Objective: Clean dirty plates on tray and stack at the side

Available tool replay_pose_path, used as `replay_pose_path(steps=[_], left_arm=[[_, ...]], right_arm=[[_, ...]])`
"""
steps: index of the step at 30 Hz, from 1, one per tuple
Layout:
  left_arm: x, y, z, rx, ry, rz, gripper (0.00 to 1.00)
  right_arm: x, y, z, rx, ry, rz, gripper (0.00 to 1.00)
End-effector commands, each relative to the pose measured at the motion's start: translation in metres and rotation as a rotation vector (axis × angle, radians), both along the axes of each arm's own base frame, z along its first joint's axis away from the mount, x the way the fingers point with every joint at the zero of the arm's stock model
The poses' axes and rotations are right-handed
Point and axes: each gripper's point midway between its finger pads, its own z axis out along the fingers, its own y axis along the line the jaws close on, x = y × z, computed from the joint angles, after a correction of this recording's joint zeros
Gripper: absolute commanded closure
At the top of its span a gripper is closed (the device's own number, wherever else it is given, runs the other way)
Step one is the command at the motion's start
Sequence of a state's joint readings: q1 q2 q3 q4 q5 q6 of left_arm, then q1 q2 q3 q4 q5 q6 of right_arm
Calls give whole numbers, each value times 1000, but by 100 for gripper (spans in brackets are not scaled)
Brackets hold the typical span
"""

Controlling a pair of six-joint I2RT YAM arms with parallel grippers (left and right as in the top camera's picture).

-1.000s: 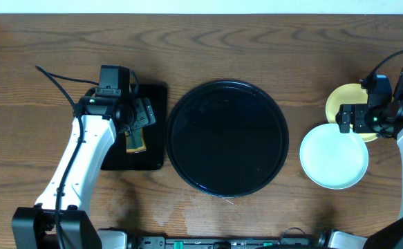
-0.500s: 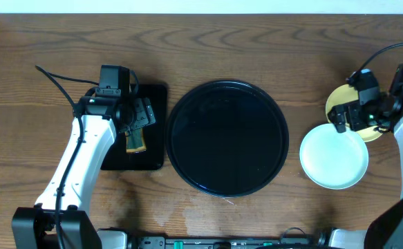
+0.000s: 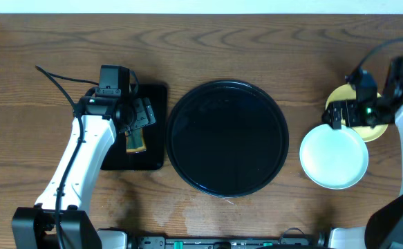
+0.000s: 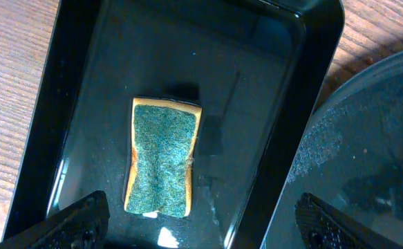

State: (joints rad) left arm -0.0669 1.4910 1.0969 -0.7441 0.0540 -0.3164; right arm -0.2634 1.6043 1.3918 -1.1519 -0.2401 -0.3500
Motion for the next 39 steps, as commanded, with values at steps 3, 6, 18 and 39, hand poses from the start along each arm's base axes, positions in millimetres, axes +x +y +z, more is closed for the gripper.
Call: replay_pose_path(steps=[3, 6, 18, 39], left_arm=[[4, 1, 5, -2, -13, 1, 13], [4, 0, 5, -2, -12, 1, 13], [4, 1, 5, -2, -13, 1, 13], [4, 1, 5, -2, -13, 1, 12]], right_arm=[[16, -23, 8, -154, 97, -126, 1], [23, 2, 2, 2, 98, -91, 1], [-9, -65, -59, -330, 320, -184, 53], [-4, -72, -106, -229, 231, -147, 47]])
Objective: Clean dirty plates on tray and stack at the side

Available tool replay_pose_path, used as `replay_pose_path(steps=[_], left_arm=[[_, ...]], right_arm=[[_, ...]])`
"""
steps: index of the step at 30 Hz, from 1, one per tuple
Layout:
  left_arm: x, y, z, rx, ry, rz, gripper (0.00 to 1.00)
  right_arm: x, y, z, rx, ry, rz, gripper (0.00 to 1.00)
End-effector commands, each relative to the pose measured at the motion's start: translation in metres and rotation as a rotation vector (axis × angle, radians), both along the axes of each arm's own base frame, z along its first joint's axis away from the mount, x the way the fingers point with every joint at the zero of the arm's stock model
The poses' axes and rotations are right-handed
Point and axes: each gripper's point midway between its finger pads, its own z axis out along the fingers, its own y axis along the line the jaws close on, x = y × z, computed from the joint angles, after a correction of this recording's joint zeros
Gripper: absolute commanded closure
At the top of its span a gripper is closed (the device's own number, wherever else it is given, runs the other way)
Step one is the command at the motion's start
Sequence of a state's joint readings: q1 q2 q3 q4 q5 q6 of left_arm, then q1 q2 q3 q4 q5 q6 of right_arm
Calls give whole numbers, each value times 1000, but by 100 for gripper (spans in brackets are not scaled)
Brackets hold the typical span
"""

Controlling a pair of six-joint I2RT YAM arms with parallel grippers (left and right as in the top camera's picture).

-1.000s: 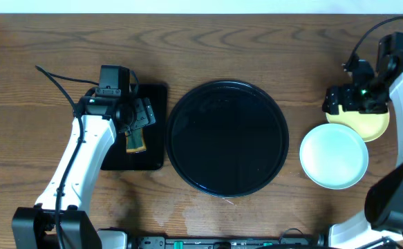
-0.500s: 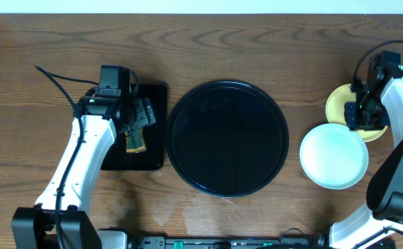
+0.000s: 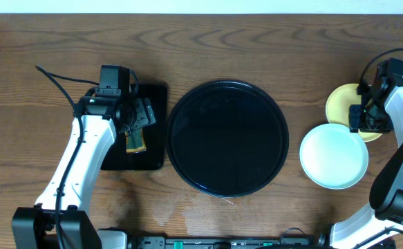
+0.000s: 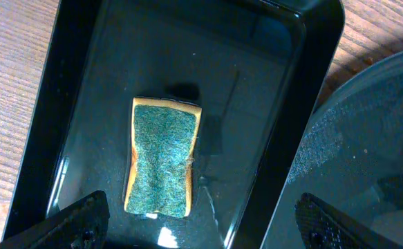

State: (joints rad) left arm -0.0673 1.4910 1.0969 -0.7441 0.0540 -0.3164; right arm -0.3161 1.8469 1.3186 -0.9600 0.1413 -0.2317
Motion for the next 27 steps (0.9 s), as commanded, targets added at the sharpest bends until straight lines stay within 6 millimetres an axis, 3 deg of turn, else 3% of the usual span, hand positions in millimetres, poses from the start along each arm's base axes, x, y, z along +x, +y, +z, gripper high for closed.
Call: replay_pose_path(steps=[1, 6, 10, 13, 23, 27], left_arm=[[4, 1, 5, -2, -13, 1, 13], [4, 1, 5, -2, -13, 1, 13], [4, 1, 5, -2, -13, 1, 13], [4, 1, 5, -2, -13, 1, 13], [4, 1, 5, -2, -13, 1, 13], [4, 1, 5, -2, -13, 1, 13]], right_arm=[[-5, 15, -13, 89, 11, 69, 46], [-14, 13, -31, 70, 21, 78, 47], [-14, 10, -35, 62, 11, 67, 72], [-10, 7, -32, 55, -6, 61, 97], [1, 11, -28, 90, -49, 60, 99], [12, 10, -23, 180, -133, -59, 99]])
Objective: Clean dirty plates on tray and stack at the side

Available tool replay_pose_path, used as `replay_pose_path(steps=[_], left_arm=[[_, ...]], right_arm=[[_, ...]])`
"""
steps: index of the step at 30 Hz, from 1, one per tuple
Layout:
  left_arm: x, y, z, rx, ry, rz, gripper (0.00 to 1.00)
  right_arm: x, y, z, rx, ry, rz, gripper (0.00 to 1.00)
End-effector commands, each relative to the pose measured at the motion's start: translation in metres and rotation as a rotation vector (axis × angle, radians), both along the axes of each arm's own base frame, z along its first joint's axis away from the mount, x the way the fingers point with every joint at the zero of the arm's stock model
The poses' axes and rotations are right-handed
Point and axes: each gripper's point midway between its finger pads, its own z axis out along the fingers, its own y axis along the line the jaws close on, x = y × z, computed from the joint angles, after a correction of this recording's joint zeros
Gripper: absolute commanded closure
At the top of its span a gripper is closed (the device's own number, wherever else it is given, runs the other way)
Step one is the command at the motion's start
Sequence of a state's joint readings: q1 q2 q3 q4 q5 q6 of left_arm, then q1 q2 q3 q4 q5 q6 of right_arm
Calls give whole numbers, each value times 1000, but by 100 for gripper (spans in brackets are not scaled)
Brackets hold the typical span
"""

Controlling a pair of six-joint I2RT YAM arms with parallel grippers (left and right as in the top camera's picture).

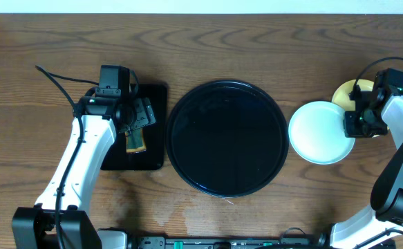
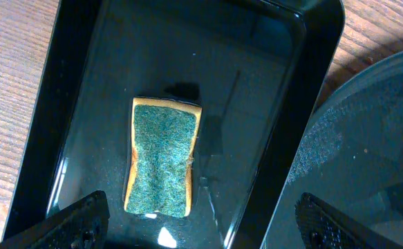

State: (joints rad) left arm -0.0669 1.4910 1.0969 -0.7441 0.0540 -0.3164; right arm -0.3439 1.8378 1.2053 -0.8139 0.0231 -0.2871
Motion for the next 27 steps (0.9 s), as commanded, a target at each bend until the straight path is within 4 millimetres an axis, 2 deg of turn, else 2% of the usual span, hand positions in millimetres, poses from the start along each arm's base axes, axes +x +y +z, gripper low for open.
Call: replay_pose_path(steps=[1, 5, 11, 17, 20, 24, 25, 26, 27], left_arm=[[4, 1, 5, -2, -13, 1, 13], [4, 1, 5, -2, -13, 1, 13], [4, 1, 5, -2, -13, 1, 13], [4, 1, 5, -2, -13, 1, 13], [4, 1, 5, -2, -13, 1, 13], [4, 1, 5, -2, -13, 1, 12], [4, 1, 5, -2, -13, 1, 13], [4, 1, 5, -2, -13, 1, 13], [4, 1, 5, -2, -13, 1, 13]], right_arm=[[13, -3, 4, 119, -77, -151, 99], [19, -14, 13, 261, -157, -312, 99], [8, -40, 13, 271, -164, -470, 99], [2, -65, 13, 288, -187, -755, 99], [4, -76, 15, 272, -218, -804, 99], [-6, -93, 12, 200, -211, -895, 99], [-6, -93, 12, 193, -209, -886, 93], [-6, -93, 12, 189, -207, -864, 70], [-9, -94, 12, 177, -199, -847, 53]])
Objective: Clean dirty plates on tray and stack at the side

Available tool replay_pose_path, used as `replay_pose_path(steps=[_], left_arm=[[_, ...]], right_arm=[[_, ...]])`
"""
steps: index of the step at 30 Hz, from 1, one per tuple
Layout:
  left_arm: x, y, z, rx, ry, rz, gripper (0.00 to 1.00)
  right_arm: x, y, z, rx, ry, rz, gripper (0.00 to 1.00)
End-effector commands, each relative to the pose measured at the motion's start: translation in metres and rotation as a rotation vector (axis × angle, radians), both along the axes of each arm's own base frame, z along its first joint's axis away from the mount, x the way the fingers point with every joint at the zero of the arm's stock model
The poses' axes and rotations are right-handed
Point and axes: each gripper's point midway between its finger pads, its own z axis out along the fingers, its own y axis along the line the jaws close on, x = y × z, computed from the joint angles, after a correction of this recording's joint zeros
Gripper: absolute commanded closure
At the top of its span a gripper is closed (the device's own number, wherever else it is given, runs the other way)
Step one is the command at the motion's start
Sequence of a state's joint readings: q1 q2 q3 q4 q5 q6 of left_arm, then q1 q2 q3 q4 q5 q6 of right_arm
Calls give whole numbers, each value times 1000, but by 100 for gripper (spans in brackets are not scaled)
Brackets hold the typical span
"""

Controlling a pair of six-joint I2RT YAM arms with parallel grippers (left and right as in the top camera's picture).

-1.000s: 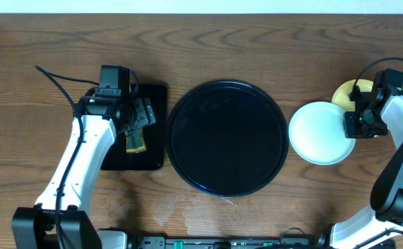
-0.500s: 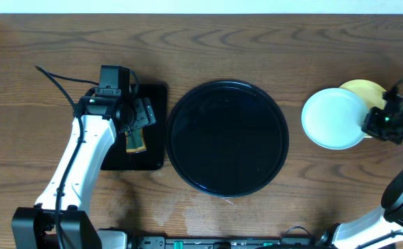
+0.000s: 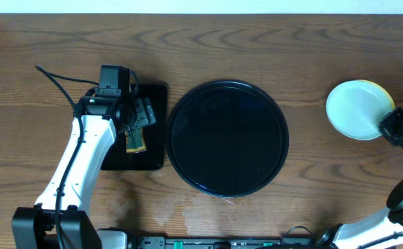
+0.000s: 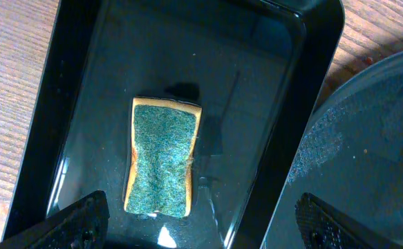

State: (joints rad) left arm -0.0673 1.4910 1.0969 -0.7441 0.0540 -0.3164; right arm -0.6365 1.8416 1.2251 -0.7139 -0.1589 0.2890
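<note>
A white plate (image 3: 354, 108) lies on top of a yellow plate (image 3: 383, 92) at the far right of the table; only a yellow sliver shows. My right gripper (image 3: 397, 128) sits at the white plate's lower right rim, its jaws unclear. The round black tray (image 3: 227, 138) in the middle holds nothing. My left gripper (image 4: 201, 228) hangs open above the black rectangular tray (image 4: 312, 83), where a green-and-yellow sponge (image 4: 162, 166) lies flat between and ahead of the fingers (image 4: 77, 221).
The rectangular tray (image 3: 153, 93) stands just left of the round tray, their rims close together. The left arm (image 3: 83, 159) stretches from the front edge to it. Bare wooden table (image 3: 256, 41) runs along the back.
The white plate has gone from beside the round tray's right rim to on top of the yellow plate. My right gripper has moved to the table's right edge. The left arm is unchanged.
The white plate first lay on the table in front of the yellow plate, with my right gripper above them. Then the gripper was at its right rim. Then the plate was closer to the round tray. Now it covers the yellow plate. The left gripper stayed open over the sponge.
</note>
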Motion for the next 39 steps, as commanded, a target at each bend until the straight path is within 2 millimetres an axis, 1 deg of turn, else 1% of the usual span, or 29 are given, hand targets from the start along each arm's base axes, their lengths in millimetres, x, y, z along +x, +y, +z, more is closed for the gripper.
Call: replay_pose_path(steps=[1, 4, 7, 9, 11, 12, 13, 14, 16, 17, 18, 21, 22, 26, 28, 31, 33, 34, 35, 36, 39], left_arm=[[4, 1, 5, -2, -13, 1, 13], [4, 1, 5, -2, -13, 1, 13], [4, 1, 5, -2, -13, 1, 13], [4, 1, 5, -2, -13, 1, 13], [4, 1, 5, -2, -13, 1, 13], [4, 1, 5, -2, -12, 1, 13], [4, 1, 5, -2, -13, 1, 13], [4, 1, 5, -2, -13, 1, 13], [4, 1, 5, -2, -13, 1, 13], [4, 1, 5, -2, -12, 1, 13], [4, 1, 5, -2, -13, 1, 13], [4, 1, 5, -2, -13, 1, 13], [4, 1, 5, -2, -12, 1, 13], [4, 1, 5, -2, -13, 1, 13], [4, 1, 5, -2, -13, 1, 13], [4, 1, 5, -2, -13, 1, 13], [4, 1, 5, -2, -13, 1, 13], [4, 1, 5, -2, -13, 1, 13], [4, 0, 5, -3, -14, 1, 13], [6, 0, 6, -4, -22, 1, 13], [10, 0, 7, -4, -39, 1, 13]], right_arm=[[-6, -14, 0, -50, 42, -33, 53], [-11, -17, 1, -73, 64, -40, 55], [-9, -15, 8, -72, 43, -29, 58], [0, -7, 19, -56, -13, 14, 60], [14, 7, 34, -40, -96, 112, 69], [19, 14, 42, -32, -126, 146, 72], [25, 27, 53, -25, -167, 199, 71], [28, 35, 59, -18, -187, 229, 68], [34, 63, 74, 12, -232, 322, 64], [36, 81, 82, 26, -252, 387, 63], [36, 93, 86, 35, -259, 425, 62], [32, 151, 100, 74, -256, 588, 58], [31, 164, 101, 78, -253, 629, 58], [22, 236, 102, 97, -225, 874, 56], [16, 264, 100, 91, -205, 964, 51], [14, 300, 100, 52, -209, 1081, 46], [16, 317, 100, 2, -225, 1139, 42], [18, 325, 101, -27, -235, 1165, 37], [19, 332, 102, -46, -246, 1185, 22], [20, 339, 102, -60, -256, 1203, 1], [17, 356, 104, -83, -271, 1253, 1]])
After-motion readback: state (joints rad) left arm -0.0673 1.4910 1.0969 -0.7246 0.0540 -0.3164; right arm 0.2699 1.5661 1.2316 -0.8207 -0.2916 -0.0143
